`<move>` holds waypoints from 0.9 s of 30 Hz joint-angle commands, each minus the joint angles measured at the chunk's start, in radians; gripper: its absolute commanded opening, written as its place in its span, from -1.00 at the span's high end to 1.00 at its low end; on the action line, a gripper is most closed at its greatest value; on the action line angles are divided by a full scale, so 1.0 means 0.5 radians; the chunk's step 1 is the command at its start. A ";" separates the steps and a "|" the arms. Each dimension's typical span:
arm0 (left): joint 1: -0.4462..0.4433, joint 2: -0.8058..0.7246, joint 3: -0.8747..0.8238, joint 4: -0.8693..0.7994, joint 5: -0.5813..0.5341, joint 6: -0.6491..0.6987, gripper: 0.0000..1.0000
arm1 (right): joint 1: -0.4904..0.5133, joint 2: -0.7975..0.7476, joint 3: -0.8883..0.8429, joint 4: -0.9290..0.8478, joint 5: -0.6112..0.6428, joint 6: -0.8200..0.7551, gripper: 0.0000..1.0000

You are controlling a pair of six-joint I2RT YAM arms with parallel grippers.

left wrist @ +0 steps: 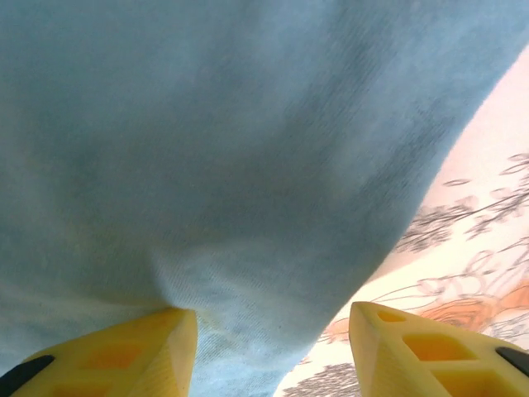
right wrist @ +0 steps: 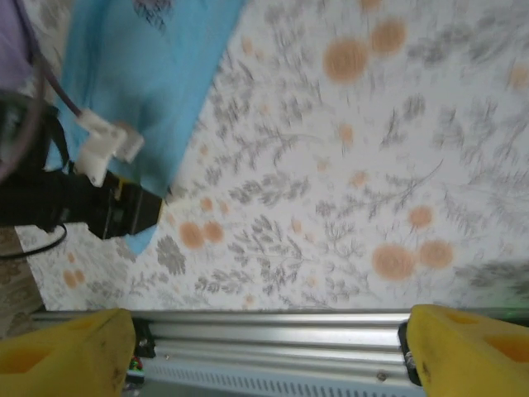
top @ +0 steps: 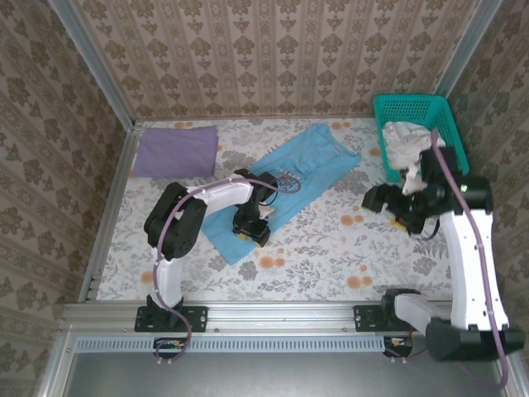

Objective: Fold and stack the t-shirts

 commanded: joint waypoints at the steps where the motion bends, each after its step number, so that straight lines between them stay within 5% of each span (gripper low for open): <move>1: -0.129 0.140 0.090 -0.030 0.120 -0.172 -0.04 | -0.003 -0.193 -0.317 0.228 -0.163 0.141 -0.79; 8: -0.376 0.382 0.513 0.020 0.338 -0.622 -0.05 | 0.151 -0.456 -0.787 0.376 -0.162 0.321 -0.71; 17: -0.546 0.568 0.936 0.338 0.527 -1.310 -0.12 | 0.231 -0.631 -0.974 0.432 -0.041 0.423 -0.71; 27: -0.453 0.003 0.802 0.049 0.322 -1.152 -0.61 | 0.211 -0.622 -1.032 0.717 0.008 0.593 -0.73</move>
